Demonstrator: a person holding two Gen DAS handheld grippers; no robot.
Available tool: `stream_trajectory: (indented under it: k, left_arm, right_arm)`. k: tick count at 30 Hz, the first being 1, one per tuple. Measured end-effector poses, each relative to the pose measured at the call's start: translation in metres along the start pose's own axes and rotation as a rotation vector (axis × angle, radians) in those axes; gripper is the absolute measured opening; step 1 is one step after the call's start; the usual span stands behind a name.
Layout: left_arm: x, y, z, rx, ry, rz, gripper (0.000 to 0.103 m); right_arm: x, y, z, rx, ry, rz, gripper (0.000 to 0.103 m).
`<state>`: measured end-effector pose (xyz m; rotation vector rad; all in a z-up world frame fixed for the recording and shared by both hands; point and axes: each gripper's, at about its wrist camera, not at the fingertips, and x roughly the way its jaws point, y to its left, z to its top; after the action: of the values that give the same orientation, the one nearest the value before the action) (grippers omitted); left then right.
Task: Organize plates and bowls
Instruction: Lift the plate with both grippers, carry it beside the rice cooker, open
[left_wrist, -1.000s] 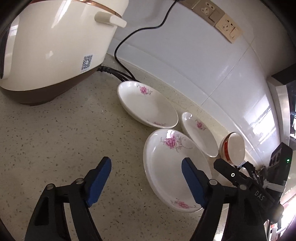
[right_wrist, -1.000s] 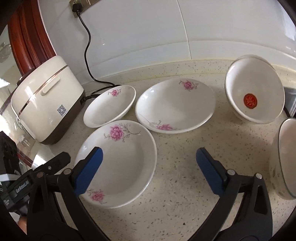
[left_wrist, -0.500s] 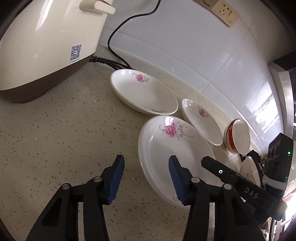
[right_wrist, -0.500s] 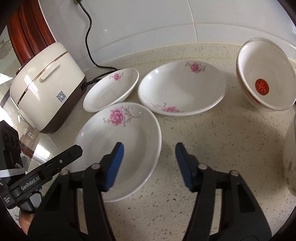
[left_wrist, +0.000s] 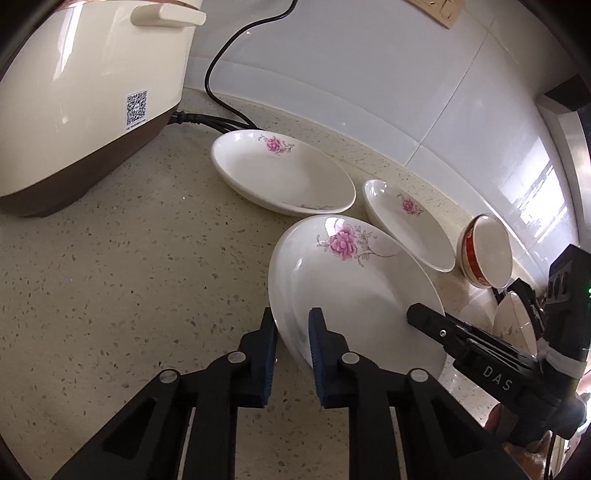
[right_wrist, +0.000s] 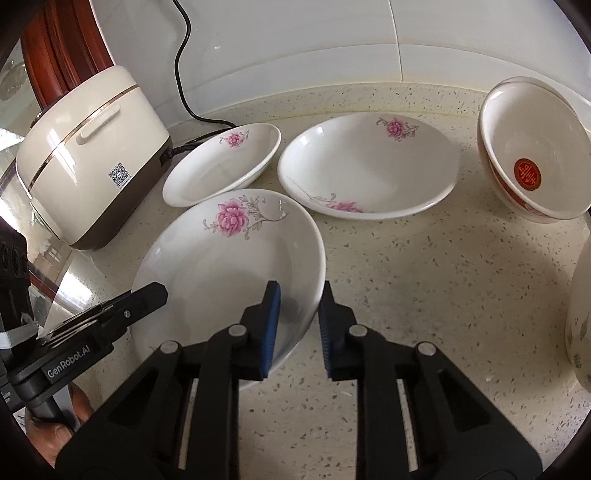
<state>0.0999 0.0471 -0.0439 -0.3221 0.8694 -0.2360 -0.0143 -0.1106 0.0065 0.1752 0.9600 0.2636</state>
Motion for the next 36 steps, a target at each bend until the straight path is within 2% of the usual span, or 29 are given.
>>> stream_trajectory:
  k: [6, 13, 22, 36]
  left_arm:
    - [-0.014, 0.012, -0.007, -0.061, -0.006, 0.037, 0.017]
    - [-0.057, 0.032, -0.016, -0.107, -0.059, 0.08, 0.016]
    - [-0.09, 0.06, -0.031, -0.159, -0.09, 0.09, 0.016]
    - [-0.127, 0.119, -0.04, -0.253, -0.152, 0.157, 0.016]
  right_arm:
    - [-0.005, 0.018, -0.005, -0.052, -0.002, 0.024, 0.024]
    - [-0.013, 0.053, -0.013, -0.118, 0.014, 0.08, 0.024]
    - [-0.017, 0.09, -0.021, -0.165, 0.022, 0.093, 0.024]
    - [0.005, 0.155, -0.031, -0.233, 0.07, 0.165, 0.024]
